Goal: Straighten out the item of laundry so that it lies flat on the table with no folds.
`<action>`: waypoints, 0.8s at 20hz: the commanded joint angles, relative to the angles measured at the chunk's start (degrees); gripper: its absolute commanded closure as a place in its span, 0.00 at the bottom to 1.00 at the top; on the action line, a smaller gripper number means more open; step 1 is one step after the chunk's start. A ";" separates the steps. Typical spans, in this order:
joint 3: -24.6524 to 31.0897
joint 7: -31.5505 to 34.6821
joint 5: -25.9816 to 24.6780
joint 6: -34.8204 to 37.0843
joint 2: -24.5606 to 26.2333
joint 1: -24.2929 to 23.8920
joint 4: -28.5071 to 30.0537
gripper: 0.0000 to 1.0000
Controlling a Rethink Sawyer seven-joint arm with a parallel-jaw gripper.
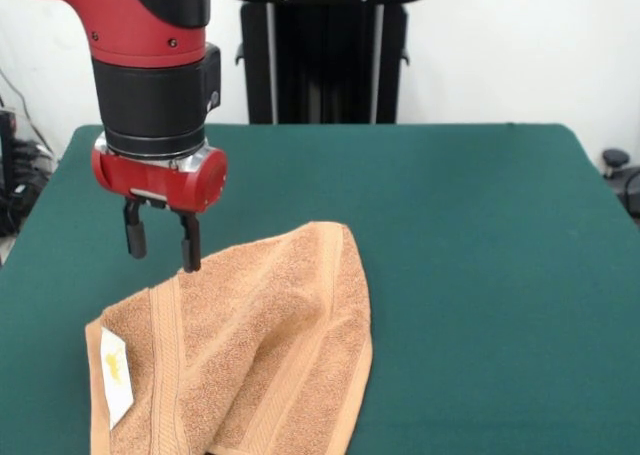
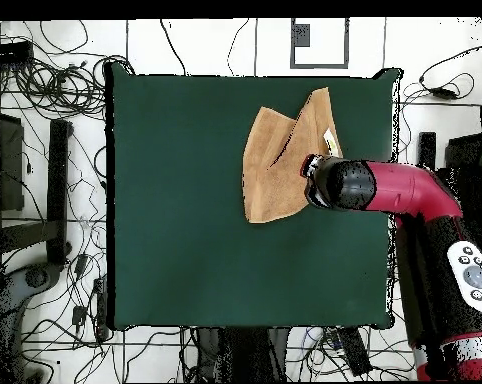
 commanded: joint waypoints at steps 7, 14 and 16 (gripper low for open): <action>2.19 -1.72 -0.38 -3.10 5.85 1.74 4.30 0.00; 2.14 -0.70 0.47 -2.69 3.37 1.86 5.72 0.00; 2.40 -1.06 0.89 -1.89 2.70 1.73 6.01 0.00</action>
